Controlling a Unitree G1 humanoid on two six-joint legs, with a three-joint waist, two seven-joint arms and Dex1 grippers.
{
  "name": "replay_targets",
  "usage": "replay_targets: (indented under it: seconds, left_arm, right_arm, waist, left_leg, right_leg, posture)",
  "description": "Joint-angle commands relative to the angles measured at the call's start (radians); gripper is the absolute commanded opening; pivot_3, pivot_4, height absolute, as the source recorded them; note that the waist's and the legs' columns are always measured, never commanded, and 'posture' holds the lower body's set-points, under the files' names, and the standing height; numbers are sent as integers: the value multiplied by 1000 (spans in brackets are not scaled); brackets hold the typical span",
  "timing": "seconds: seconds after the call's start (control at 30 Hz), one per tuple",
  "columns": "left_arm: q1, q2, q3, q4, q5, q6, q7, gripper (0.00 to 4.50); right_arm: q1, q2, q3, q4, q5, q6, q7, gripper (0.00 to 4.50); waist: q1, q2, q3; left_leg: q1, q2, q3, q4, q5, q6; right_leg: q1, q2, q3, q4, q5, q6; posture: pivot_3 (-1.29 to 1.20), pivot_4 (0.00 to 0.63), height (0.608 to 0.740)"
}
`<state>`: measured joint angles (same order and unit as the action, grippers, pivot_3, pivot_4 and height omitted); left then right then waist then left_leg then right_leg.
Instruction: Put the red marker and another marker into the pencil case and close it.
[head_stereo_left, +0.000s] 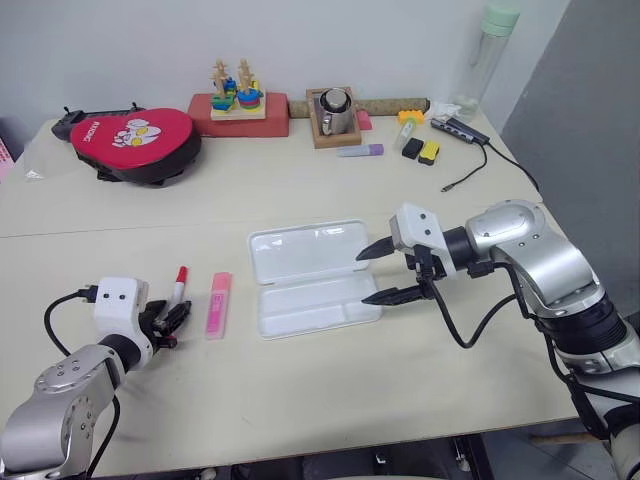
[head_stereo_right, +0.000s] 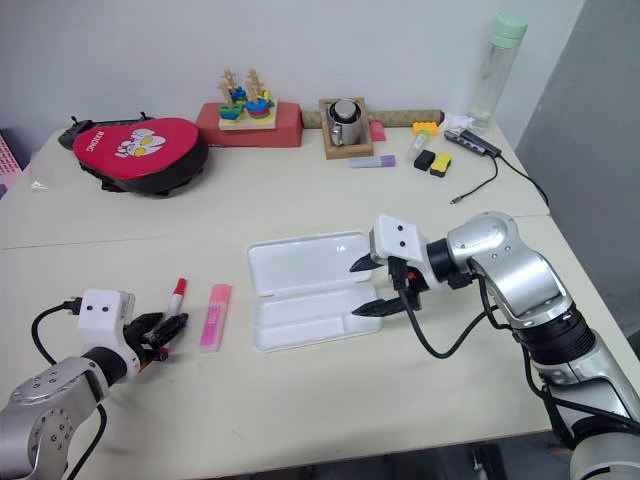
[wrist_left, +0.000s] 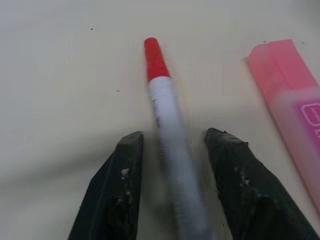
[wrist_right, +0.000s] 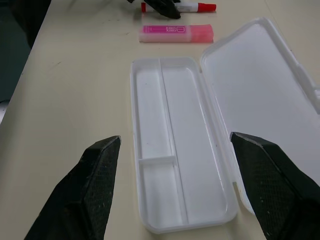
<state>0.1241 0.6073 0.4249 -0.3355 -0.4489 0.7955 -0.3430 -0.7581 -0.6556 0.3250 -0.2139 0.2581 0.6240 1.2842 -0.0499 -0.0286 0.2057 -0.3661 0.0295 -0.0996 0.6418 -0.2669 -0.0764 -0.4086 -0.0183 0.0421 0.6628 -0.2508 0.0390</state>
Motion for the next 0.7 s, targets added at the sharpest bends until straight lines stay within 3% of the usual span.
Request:
replay_targets:
  seconds: [0.03, 0.17, 0.57, 0.7]
  left_arm:
    - [4, 24, 1, 1, 20, 40, 7, 1121]
    - [5, 26, 6, -2, 17, 49, 3, 447]
    - [35, 79, 25, -45, 30, 15, -45, 431]
    - [63, 239, 79, -127, 18, 11, -177, 431]
  right_arm:
    - [-15, -11, -28, -24, 20, -1, -8, 3651]
    - [-15, -11, -27, -18, 22, -6, -12, 3651]
    - [-10, -15, -22, -15, 24, -10, -15, 3651]
    - [3, -44, -34, -26, 27, -1, -12, 3651]
  waist:
    - [-1, 0, 0]
    - [-3, 0, 0]
    - [-5, 0, 0]
    - [-6, -1, 0]
  left_leg:
    - [0, 0, 0, 0, 0, 0]
    - [1, 0, 0, 0, 0, 0]
    - [1, 0, 1, 0, 0, 0]
    - [-1, 0, 0, -1, 0, 0]
  right_leg:
    - [0, 0, 0, 0, 0, 0]
    - [0, 0, 0, 0, 0, 0]
    - [0, 0, 0, 0, 0, 0]
    - [-1, 0, 0, 0, 0, 0]
  posture:
    - [0, 150, 740]
    - [0, 150, 740]
    - [0, 150, 740]
    - [0, 150, 740]
